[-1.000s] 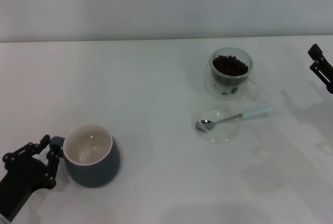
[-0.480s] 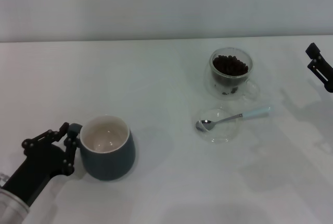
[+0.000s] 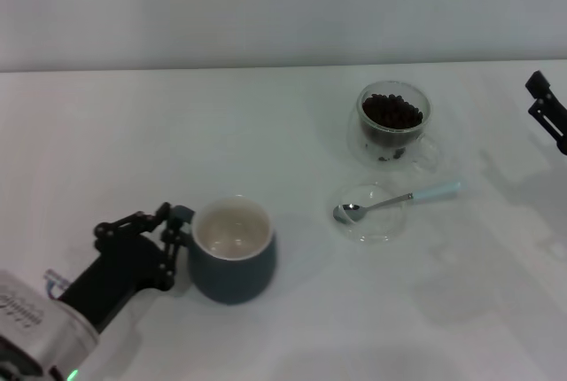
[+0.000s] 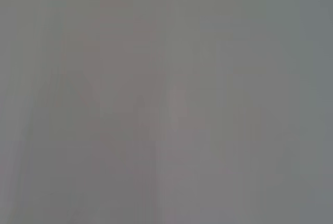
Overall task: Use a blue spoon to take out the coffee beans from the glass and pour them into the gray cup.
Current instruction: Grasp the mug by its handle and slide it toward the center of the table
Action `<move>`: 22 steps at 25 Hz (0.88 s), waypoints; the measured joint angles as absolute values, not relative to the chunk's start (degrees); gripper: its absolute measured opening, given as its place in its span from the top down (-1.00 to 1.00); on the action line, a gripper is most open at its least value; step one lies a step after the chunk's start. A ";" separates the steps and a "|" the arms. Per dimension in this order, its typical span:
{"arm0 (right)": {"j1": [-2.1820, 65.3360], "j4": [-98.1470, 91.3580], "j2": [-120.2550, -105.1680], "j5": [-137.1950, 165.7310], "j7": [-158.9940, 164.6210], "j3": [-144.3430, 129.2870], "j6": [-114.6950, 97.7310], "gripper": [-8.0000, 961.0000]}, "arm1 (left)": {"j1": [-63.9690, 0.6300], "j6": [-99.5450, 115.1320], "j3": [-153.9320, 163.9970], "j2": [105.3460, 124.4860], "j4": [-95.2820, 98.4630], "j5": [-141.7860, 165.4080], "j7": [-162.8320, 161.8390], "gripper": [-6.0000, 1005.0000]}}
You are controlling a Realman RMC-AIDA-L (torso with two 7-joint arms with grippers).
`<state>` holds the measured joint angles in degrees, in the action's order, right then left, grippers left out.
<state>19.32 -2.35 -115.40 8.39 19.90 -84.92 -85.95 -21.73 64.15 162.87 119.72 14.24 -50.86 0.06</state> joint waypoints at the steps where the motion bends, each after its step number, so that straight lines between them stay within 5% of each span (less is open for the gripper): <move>1: 19.29 -2.36 -115.40 8.37 19.89 -84.66 -85.95 -0.82 | -22.00 63.81 162.87 119.73 14.40 -50.35 0.23 0.73; 15: 19.06 -2.38 -115.31 8.34 19.86 -84.28 -86.39 -0.82 | -22.39 61.76 162.86 119.80 15.30 -46.62 0.79 0.74; 22: 19.00 -2.37 -115.31 8.34 19.86 -84.28 -86.51 -0.81 | -20.69 62.23 162.74 119.78 15.46 -46.62 0.75 0.47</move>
